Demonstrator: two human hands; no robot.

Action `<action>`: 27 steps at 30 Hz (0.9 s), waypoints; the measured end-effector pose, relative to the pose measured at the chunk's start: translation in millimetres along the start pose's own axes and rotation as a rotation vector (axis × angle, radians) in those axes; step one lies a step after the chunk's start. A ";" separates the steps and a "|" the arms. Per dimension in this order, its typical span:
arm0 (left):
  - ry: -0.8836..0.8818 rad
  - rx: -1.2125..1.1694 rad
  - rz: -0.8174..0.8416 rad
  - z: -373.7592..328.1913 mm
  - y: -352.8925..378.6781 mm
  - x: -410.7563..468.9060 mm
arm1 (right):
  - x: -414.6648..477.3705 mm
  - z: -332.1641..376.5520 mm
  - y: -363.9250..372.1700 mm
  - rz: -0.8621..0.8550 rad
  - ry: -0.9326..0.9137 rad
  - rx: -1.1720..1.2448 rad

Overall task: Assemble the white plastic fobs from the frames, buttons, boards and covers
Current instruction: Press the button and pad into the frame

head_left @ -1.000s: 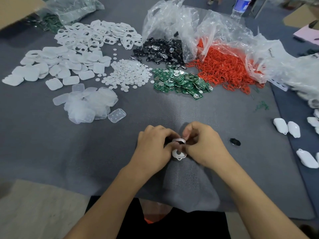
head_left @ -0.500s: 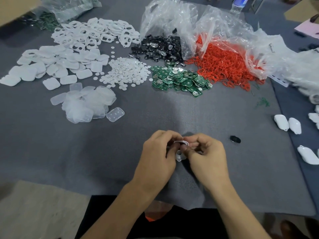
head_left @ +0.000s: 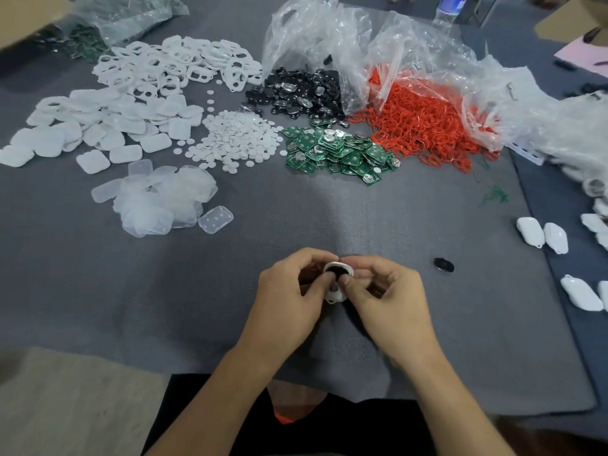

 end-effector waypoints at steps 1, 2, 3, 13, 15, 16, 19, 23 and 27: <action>-0.010 -0.012 0.025 1.2 -0.5 1.2 | -0.4 1.2 0.4 -0.025 -0.013 -0.052; -0.012 -0.029 0.049 2.0 -0.4 1.9 | -0.5 1.9 1.3 -0.053 -0.022 -0.109; -0.008 -0.047 0.067 1.9 0.1 1.9 | -0.5 2.6 2.6 -0.080 -0.029 -0.153; -0.011 -0.053 -0.001 4.3 0.0 0.7 | 5.0 -3.3 6.5 -0.053 -0.025 -0.120; -0.033 -0.082 -0.015 4.1 0.3 2.1 | 5.1 -3.2 4.6 0.004 -0.031 -0.060; -0.043 -0.091 -0.025 4.1 0.9 2.6 | 4.8 -2.5 3.6 0.023 -0.038 -0.040; -0.060 -0.079 -0.061 4.4 1.5 2.9 | 4.8 -1.1 2.8 0.032 -0.054 -0.042; -0.013 0.019 -0.081 0.4 0.6 0.3 | 2.9 0.5 5.0 -0.059 -0.063 -0.138; -0.032 0.063 -0.075 -2.0 -1.4 0.0 | -1.4 7.5 7.8 -0.108 -0.106 -0.277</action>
Point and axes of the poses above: each hand's wrist, its own x-axis towards the middle knuckle, its own y-axis out of the palm, z = x × y, the point moved 5 cm from there along x, towards the middle knuckle, and after that the axes turned 5 degrees about z, right-handed, at the moved point
